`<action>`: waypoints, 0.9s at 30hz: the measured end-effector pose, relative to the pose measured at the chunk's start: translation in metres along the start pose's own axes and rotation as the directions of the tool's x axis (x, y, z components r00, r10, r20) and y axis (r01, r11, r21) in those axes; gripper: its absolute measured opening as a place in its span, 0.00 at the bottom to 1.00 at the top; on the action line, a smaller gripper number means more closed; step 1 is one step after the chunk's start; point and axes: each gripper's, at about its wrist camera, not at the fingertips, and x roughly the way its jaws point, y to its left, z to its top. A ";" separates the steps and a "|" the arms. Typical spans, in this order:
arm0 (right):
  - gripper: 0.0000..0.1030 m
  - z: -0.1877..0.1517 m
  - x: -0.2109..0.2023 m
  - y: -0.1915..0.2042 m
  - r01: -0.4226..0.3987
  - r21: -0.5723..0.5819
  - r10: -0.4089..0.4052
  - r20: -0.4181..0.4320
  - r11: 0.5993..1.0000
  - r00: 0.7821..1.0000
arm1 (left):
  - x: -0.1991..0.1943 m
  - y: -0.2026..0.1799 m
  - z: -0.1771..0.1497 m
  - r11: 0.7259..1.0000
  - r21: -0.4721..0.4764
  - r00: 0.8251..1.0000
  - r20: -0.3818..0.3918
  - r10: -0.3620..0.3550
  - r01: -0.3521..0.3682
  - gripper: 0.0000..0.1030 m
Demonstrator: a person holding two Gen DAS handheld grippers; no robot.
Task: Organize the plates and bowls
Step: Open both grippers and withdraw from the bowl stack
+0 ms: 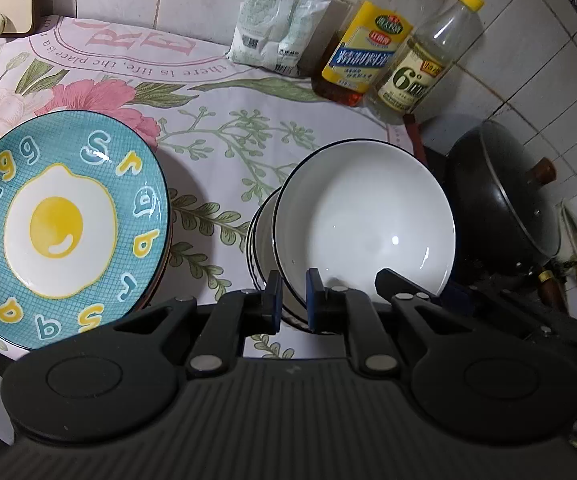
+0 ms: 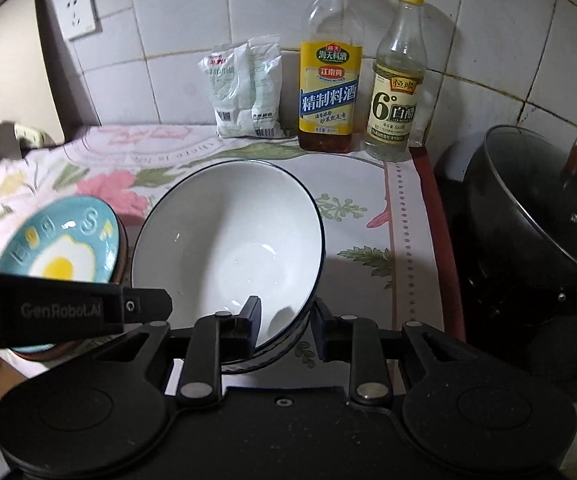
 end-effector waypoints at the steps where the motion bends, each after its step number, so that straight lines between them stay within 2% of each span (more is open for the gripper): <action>1: 0.33 -0.001 0.002 -0.001 -0.005 0.001 0.005 -0.006 1.000 1.000 | 0.000 0.000 -0.001 1.000 0.000 1.000 0.002 0.005 -0.005 0.10; 5: 0.35 -0.001 0.005 -0.002 -0.016 -0.006 0.016 -0.004 1.000 1.000 | -0.001 0.002 0.000 1.000 -0.016 1.000 -0.004 0.000 0.000 0.11; 8: 0.38 -0.004 0.004 0.002 0.006 -0.044 -0.006 0.018 0.999 1.000 | -0.002 0.003 0.002 1.000 -0.023 1.000 0.005 0.007 -0.007 0.13; 9: 0.44 -0.004 0.003 0.003 0.015 -0.058 -0.013 0.035 0.998 0.999 | -0.001 0.004 0.003 1.000 -0.024 1.000 0.005 0.008 -0.008 0.13; 10: 0.45 -0.006 0.003 0.004 0.025 -0.072 -0.022 0.047 0.997 0.999 | -0.001 0.003 0.003 1.000 -0.019 1.000 0.004 0.003 -0.003 0.13; 13: 0.45 -0.008 0.005 0.000 -0.005 -0.063 0.008 0.046 0.998 0.999 | -0.003 0.000 0.001 1.000 0.016 1.000 0.013 0.008 -0.008 0.14; 17: 0.46 -0.012 -0.001 -0.006 -0.035 -0.034 0.037 0.075 0.999 0.996 | -0.009 0.001 -0.003 1.000 0.003 1.000 0.021 -0.014 0.014 0.14; 23: 0.50 -0.024 -0.022 -0.012 -0.070 -0.052 0.076 0.131 0.996 0.988 | -0.028 -0.009 -0.014 0.998 0.054 0.999 0.044 -0.027 0.025 0.23; 27: 0.50 -0.034 -0.038 -0.017 -0.049 -0.058 0.057 0.140 0.997 0.989 | -0.044 -0.010 -0.023 0.998 0.055 0.997 0.057 -0.046 0.043 0.25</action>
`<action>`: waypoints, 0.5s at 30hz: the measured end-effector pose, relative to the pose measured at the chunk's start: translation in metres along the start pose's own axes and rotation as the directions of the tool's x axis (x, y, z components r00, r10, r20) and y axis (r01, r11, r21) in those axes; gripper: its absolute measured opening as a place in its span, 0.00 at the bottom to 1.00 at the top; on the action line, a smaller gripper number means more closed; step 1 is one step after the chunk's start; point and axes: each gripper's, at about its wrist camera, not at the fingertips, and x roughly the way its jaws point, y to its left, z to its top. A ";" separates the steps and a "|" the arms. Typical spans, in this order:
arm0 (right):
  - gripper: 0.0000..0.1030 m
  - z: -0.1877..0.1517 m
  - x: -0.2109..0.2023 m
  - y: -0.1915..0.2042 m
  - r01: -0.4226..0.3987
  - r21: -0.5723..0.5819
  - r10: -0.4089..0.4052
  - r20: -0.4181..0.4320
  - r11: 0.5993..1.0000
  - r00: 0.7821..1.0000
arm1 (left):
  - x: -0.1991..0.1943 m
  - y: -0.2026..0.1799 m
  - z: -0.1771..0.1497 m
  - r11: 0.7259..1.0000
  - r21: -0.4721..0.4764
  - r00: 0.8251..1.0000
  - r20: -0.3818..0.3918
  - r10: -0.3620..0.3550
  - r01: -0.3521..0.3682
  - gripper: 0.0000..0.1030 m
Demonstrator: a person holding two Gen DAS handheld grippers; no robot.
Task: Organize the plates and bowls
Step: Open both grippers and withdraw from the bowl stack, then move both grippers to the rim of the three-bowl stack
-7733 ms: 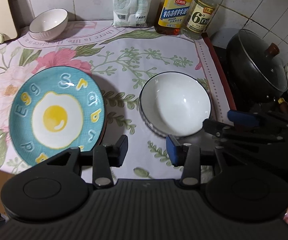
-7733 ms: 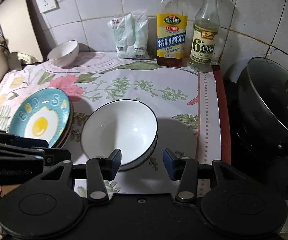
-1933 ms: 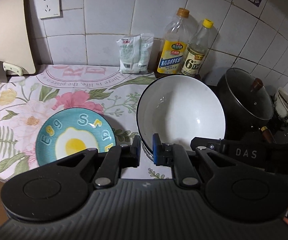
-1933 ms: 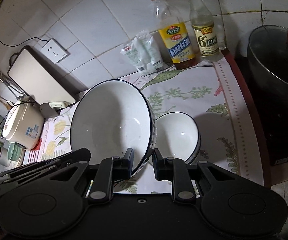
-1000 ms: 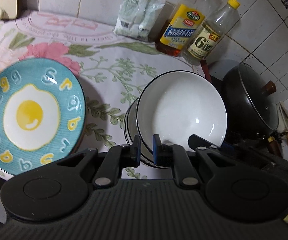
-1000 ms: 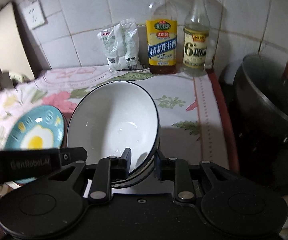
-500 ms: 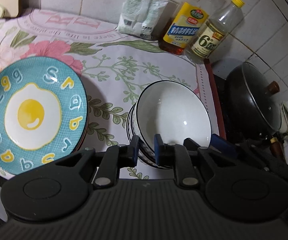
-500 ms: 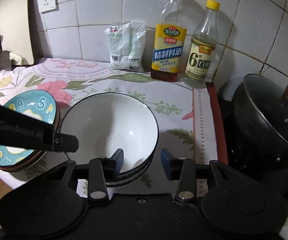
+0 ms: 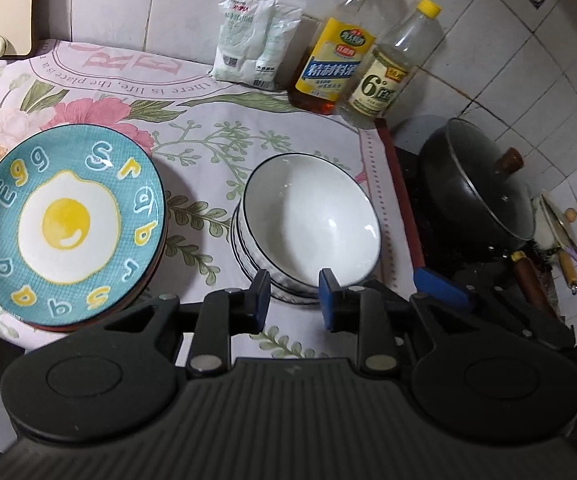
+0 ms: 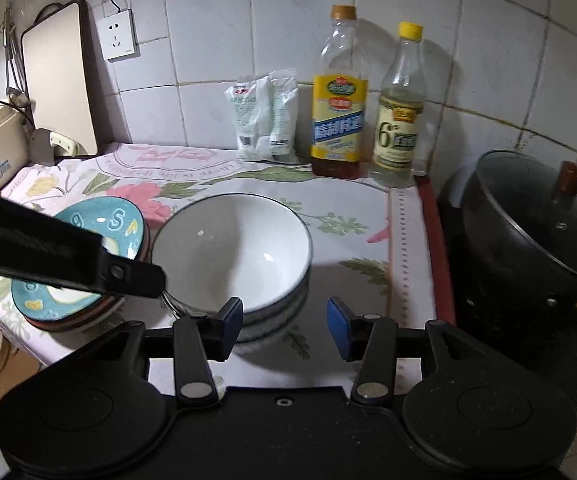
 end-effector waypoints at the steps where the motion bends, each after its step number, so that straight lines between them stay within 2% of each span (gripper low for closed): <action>1: 0.50 -0.003 -0.004 -0.001 0.005 -0.002 -0.005 0.005 1.000 1.000 | -0.004 0.000 -0.003 1.000 0.004 1.000 0.004 -0.001 0.001 0.25; 8: 0.51 -0.025 -0.036 -0.006 -0.004 -0.008 0.004 0.028 1.000 1.000 | -0.029 -0.002 -0.020 0.999 0.033 1.000 0.016 0.003 -0.004 0.27; 11: 0.51 -0.034 -0.046 -0.003 -0.040 -0.035 0.041 0.041 0.999 0.998 | -0.038 -0.004 -0.028 0.998 0.066 1.000 0.030 -0.001 -0.001 0.28; 15: 0.61 -0.045 -0.051 0.000 -0.075 -0.052 0.079 0.063 0.996 0.995 | -0.048 -0.008 -0.036 0.994 0.106 0.999 0.050 -0.006 0.001 0.29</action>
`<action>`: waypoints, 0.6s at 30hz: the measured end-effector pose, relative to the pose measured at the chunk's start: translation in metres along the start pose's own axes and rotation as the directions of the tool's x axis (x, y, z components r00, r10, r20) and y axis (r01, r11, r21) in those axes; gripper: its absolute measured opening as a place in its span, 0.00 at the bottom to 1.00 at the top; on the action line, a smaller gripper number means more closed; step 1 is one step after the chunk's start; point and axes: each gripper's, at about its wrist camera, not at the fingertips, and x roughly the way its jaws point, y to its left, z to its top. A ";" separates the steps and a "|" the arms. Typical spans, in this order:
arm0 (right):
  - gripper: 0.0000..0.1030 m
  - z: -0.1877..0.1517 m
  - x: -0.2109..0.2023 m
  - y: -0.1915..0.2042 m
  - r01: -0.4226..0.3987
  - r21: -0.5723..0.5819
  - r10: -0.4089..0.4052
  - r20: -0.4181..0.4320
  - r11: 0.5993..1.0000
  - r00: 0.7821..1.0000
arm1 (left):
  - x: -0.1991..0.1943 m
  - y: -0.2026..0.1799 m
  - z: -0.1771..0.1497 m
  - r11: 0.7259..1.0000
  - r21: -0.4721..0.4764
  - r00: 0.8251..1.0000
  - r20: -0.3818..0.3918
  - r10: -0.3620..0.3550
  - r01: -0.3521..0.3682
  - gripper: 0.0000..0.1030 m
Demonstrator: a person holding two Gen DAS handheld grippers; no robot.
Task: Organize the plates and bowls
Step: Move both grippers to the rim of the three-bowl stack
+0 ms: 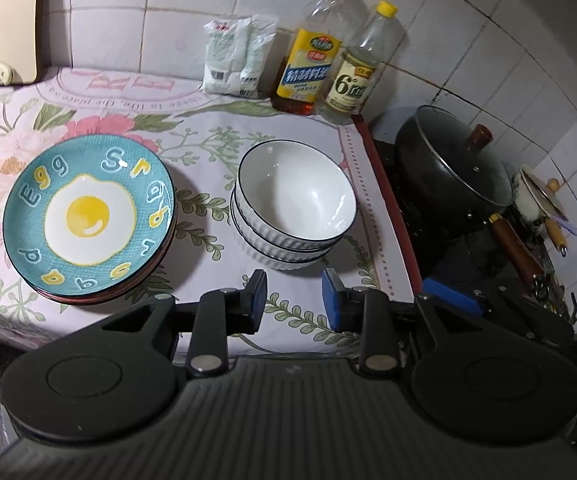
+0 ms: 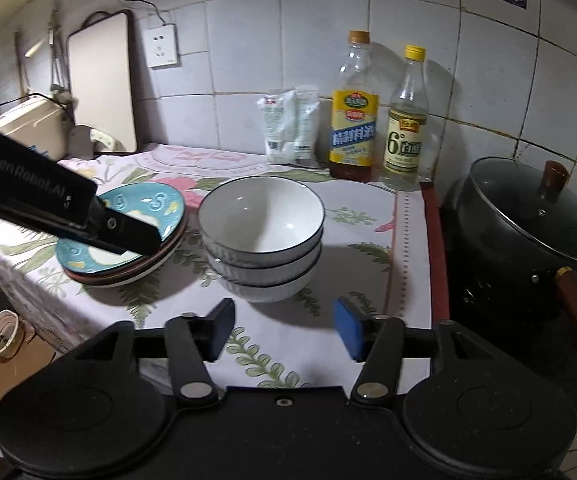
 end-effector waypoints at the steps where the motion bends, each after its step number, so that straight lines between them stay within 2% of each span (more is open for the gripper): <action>1: 0.62 -0.002 -0.001 0.001 -0.004 -0.003 0.004 0.007 1.000 1.000 | -0.003 -0.001 -0.002 1.000 0.007 1.000 0.007 -0.001 0.001 0.30; 5: 0.63 -0.012 -0.006 0.006 -0.008 -0.007 0.009 0.019 1.000 1.000 | -0.008 -0.003 -0.010 0.999 0.022 0.999 0.025 -0.030 0.030 0.33; 9: 0.64 -0.021 -0.009 0.006 0.000 -0.020 0.000 0.030 1.000 1.000 | -0.008 -0.008 -0.018 0.999 0.044 0.999 0.033 -0.029 0.028 0.34; 13: 0.71 -0.034 -0.006 0.006 -0.004 -0.046 0.007 0.053 0.999 0.999 | -0.004 -0.012 -0.026 0.998 0.067 0.998 0.055 -0.016 0.013 0.40; 17: 0.74 -0.047 0.005 0.007 -0.014 -0.068 0.019 0.073 0.998 0.997 | 0.004 -0.011 -0.033 0.998 0.067 0.998 0.064 -0.011 0.007 0.43; 18: 0.78 -0.049 0.008 0.008 -0.017 -0.068 0.023 0.080 0.998 0.997 | 0.006 -0.010 -0.034 0.998 0.064 0.998 0.068 -0.012 0.007 0.44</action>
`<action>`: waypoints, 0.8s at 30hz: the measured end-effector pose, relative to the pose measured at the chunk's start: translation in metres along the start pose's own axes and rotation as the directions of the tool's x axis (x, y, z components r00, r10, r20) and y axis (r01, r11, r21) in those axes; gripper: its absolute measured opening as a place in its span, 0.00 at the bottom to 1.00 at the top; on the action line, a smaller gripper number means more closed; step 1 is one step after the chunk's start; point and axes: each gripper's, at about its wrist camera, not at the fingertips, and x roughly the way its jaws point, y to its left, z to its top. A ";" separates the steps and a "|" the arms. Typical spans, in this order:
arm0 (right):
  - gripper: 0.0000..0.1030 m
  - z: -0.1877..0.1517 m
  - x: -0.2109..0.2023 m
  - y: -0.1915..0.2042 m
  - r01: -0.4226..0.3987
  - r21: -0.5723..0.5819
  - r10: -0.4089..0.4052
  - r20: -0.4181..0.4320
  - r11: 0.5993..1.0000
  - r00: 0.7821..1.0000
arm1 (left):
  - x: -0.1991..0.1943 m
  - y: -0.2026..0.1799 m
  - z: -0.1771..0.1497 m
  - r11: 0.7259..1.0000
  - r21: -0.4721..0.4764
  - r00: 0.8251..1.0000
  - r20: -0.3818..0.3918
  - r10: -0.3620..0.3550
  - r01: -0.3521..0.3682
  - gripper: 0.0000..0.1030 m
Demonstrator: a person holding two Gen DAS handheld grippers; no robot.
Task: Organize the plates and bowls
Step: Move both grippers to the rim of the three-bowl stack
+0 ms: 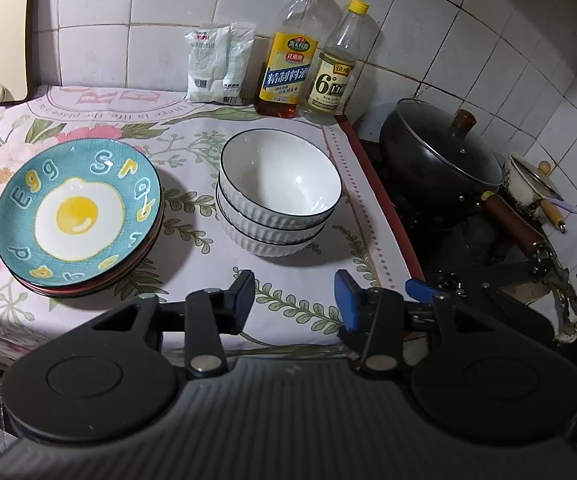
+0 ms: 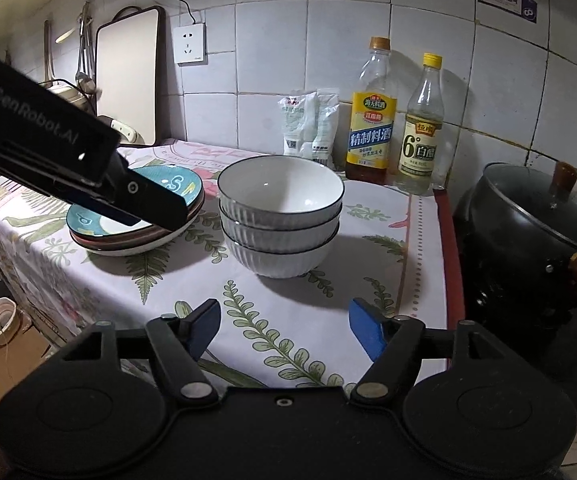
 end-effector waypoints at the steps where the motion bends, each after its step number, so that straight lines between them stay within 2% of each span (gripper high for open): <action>1: 0.84 -0.002 0.003 0.001 -0.002 0.000 0.002 0.009 1.000 1.000 | 0.002 0.001 -0.001 1.000 -0.002 1.000 0.008 0.000 0.000 0.47; 7: 0.91 -0.011 0.013 0.017 0.032 -0.076 -0.026 0.075 0.997 0.997 | 0.010 0.006 -0.007 0.999 -0.003 0.996 0.086 -0.039 0.039 0.58; 12: 0.93 -0.014 0.038 0.014 0.020 -0.034 -0.018 0.070 0.999 0.997 | 0.019 0.011 -0.008 0.999 -0.024 0.987 0.157 -0.044 0.049 0.70; 14: 0.94 -0.015 0.051 0.011 0.013 -0.010 -0.013 0.073 1.000 0.997 | 0.026 0.014 -0.004 0.997 -0.054 0.986 0.161 -0.041 0.050 0.73; 19: 0.94 -0.012 0.078 0.001 0.023 0.043 -0.026 0.065 0.999 0.998 | 0.041 0.023 0.006 0.989 -0.144 0.988 0.155 -0.022 0.044 0.73; 24: 0.94 -0.005 0.093 -0.007 -0.001 0.088 -0.005 0.072 0.996 0.997 | 0.058 0.043 0.017 0.954 -0.283 0.990 0.128 -0.059 0.094 0.73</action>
